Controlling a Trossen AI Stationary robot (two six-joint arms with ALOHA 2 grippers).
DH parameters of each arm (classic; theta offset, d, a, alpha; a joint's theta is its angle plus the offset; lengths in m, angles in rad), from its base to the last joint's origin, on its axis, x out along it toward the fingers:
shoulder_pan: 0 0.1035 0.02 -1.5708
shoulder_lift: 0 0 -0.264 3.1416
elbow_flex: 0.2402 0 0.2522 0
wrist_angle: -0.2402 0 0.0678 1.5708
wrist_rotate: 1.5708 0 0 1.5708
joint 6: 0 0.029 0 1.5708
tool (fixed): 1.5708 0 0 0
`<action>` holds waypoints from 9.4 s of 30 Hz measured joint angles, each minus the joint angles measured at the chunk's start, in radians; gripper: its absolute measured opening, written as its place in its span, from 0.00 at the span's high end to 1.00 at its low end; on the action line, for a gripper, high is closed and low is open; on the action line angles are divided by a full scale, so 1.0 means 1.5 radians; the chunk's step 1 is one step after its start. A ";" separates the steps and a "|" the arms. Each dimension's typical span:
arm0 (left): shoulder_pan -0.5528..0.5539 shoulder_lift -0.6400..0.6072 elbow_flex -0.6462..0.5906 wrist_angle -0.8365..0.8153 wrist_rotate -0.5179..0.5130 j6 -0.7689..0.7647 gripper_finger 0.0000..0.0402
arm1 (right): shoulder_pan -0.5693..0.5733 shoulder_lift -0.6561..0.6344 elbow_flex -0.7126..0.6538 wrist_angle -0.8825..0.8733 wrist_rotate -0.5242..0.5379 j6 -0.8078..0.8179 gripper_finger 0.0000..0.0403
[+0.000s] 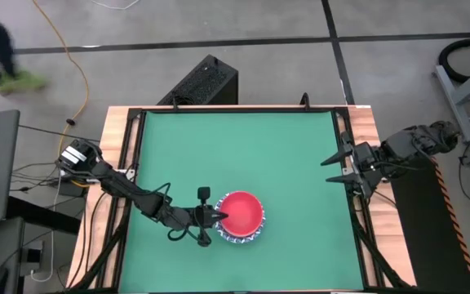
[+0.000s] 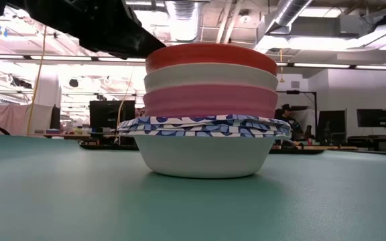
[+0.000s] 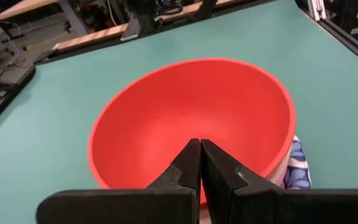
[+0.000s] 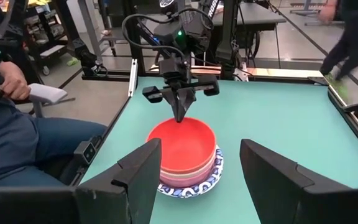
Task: Nest bowls inside each other
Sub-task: Stack the orange bowl on top of the white bowl, then return to Home Position
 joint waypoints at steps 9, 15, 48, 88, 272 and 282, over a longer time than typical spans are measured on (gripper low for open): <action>-0.002 -0.006 0.000 0.003 0.000 0.007 1.00 | 0.000 0.000 0.000 0.009 0.000 -0.002 0.41; -0.017 -0.105 0.000 0.015 -0.001 0.046 1.00 | 0.000 0.000 0.000 0.017 0.013 -0.006 0.41; 0.072 -0.890 0.001 -0.578 0.220 -0.082 1.00 | -0.001 -0.394 -0.276 0.228 0.017 -0.179 0.41; 0.072 -1.046 -0.389 -0.330 0.150 -0.131 1.00 | -0.006 -0.395 -0.397 0.233 0.137 -0.105 0.41; 0.027 -1.043 -0.472 -0.288 0.140 -0.035 1.00 | -0.006 -0.395 -0.680 0.536 0.188 -0.092 0.41; 0.025 -1.019 -0.472 -0.289 0.143 -0.035 1.00 | -0.006 -0.394 -0.680 0.536 0.188 -0.092 0.41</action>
